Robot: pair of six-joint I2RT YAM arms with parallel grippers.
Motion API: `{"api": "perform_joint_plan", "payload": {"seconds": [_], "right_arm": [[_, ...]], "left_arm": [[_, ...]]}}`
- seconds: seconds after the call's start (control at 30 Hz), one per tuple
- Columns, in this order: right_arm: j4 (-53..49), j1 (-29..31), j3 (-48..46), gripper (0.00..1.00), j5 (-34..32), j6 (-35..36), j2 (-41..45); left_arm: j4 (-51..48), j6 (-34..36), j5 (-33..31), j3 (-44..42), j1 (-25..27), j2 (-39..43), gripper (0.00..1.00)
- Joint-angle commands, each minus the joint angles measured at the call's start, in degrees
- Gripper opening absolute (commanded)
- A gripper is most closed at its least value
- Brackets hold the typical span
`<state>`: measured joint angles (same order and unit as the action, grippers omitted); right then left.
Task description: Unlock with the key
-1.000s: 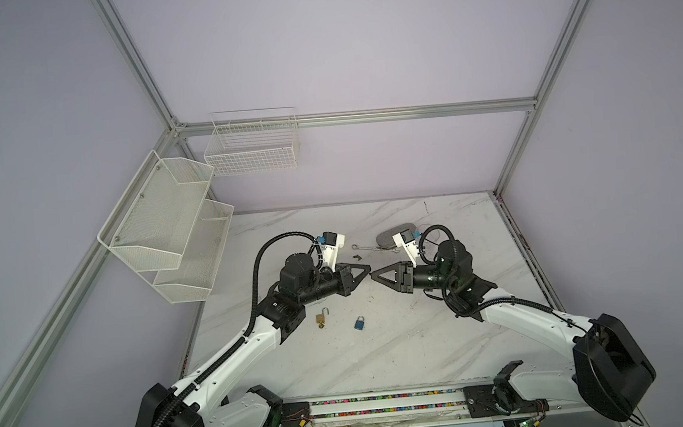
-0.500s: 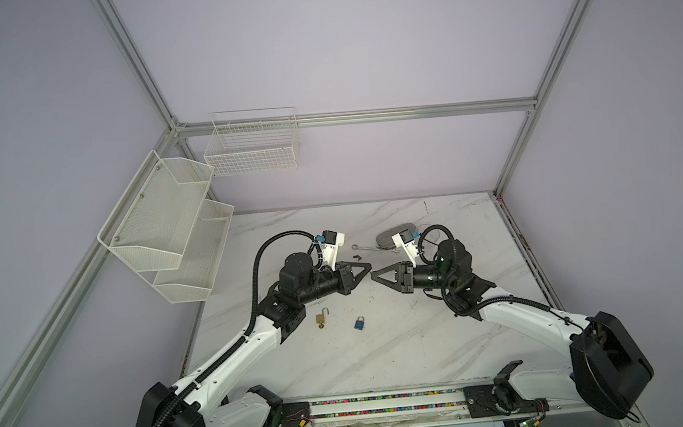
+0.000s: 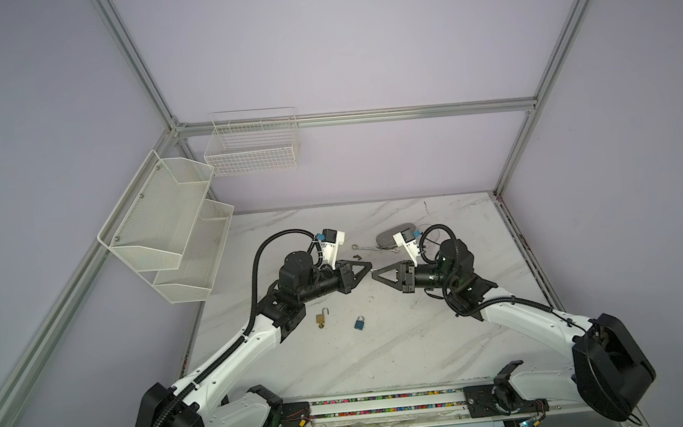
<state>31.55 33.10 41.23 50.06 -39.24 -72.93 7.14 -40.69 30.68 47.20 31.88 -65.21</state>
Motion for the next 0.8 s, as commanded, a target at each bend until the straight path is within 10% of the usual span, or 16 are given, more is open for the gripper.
{"api": "perform_joint_plan", "payload": {"seconds": [0.0,0.37,0.77], "right_arm": [[0.5,-0.7,-1.2,0.0,-2.0,-0.5,2.9],[-18.6,-1.8,-0.6,0.0,-13.4,5.7,8.5],[-30.3,-1.7,-4.9,0.0,-21.7,5.6,14.0]], "left_arm": [[-1.3,1.2,-0.7,6.6,-0.5,1.6,0.28],[-14.0,2.1,-11.6,3.5,-0.4,10.2,0.6],[-27.7,0.8,-28.3,-3.4,7.3,11.2,0.71]]}}
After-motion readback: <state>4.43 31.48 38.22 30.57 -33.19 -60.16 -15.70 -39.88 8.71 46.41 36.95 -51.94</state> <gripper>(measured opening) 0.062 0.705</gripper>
